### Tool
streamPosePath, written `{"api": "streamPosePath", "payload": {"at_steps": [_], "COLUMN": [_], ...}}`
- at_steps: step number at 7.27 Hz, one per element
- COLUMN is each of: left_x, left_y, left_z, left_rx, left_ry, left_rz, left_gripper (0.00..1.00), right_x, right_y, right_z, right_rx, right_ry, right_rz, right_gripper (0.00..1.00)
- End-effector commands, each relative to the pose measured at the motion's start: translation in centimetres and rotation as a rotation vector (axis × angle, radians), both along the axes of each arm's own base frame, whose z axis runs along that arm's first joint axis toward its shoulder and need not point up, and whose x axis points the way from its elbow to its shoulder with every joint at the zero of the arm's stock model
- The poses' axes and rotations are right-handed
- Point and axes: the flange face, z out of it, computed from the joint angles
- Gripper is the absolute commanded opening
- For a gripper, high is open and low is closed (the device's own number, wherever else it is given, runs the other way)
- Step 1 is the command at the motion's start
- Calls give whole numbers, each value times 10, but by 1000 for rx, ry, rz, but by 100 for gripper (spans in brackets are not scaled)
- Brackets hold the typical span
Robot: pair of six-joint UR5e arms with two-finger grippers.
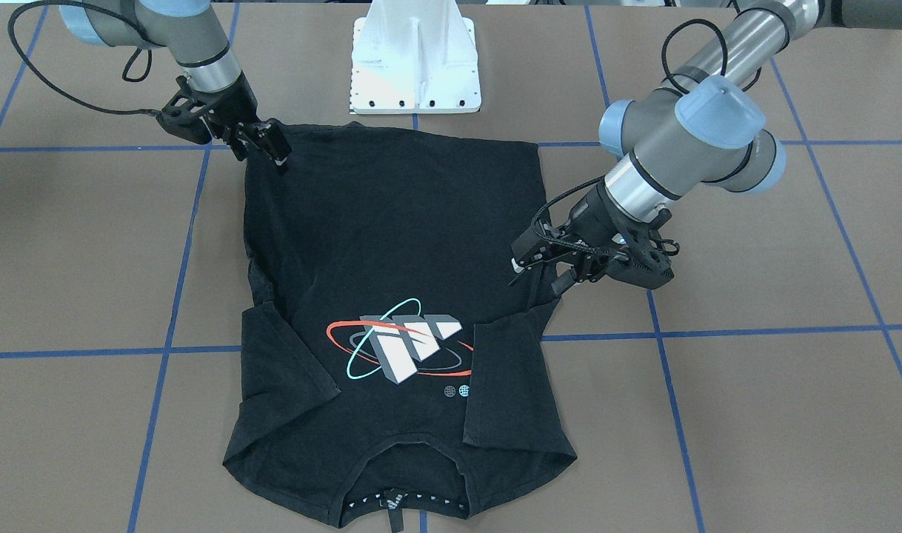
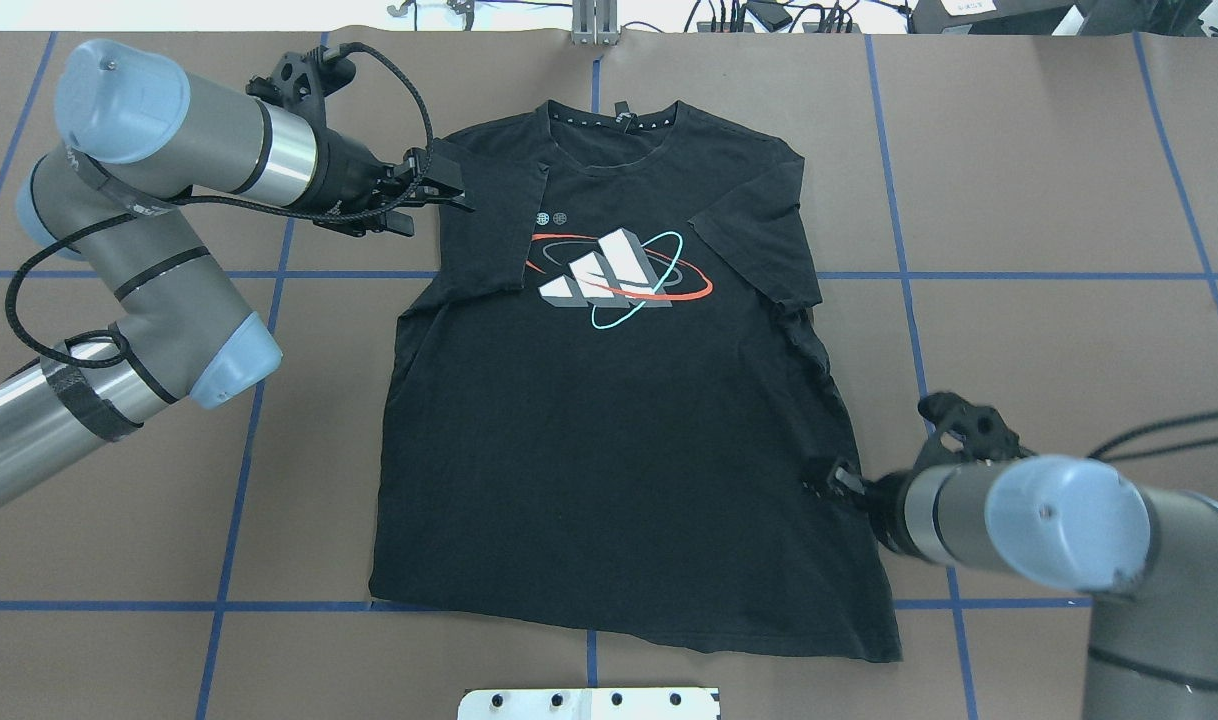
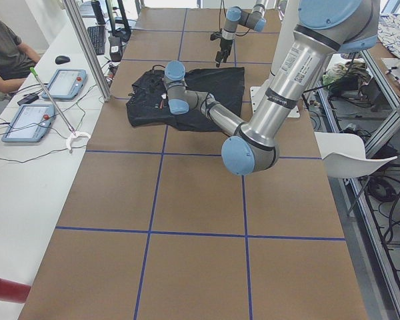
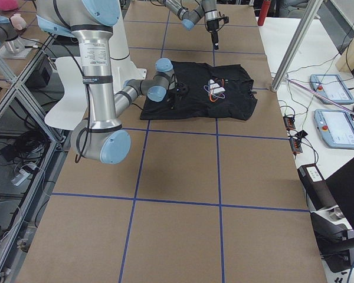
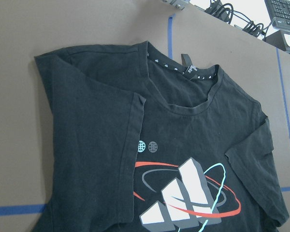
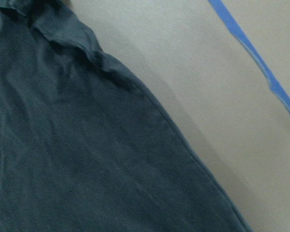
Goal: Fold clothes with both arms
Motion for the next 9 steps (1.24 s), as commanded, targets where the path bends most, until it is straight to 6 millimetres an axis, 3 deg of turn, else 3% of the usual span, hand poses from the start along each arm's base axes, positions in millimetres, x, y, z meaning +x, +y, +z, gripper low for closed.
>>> {"api": "streamPosePath", "payload": {"at_steps": [1, 3, 9], "left_x": [13, 13, 18], "left_y": [9, 11, 15], "left_z": [5, 12, 17], "left_rx": [-16, -22, -27], "left_ry": [-4, -10, -16], "left_rz": [21, 26, 33], "left_gripper": [91, 91, 91], "right_x": [-14, -12, -13], "right_y": [57, 81, 98], "right_z": [16, 41, 47], "right_rx": [-27, -2, -2], "right_ry": [36, 98, 114], "right_rz": [-5, -32, -69], "right_gripper": [95, 92, 76]}}
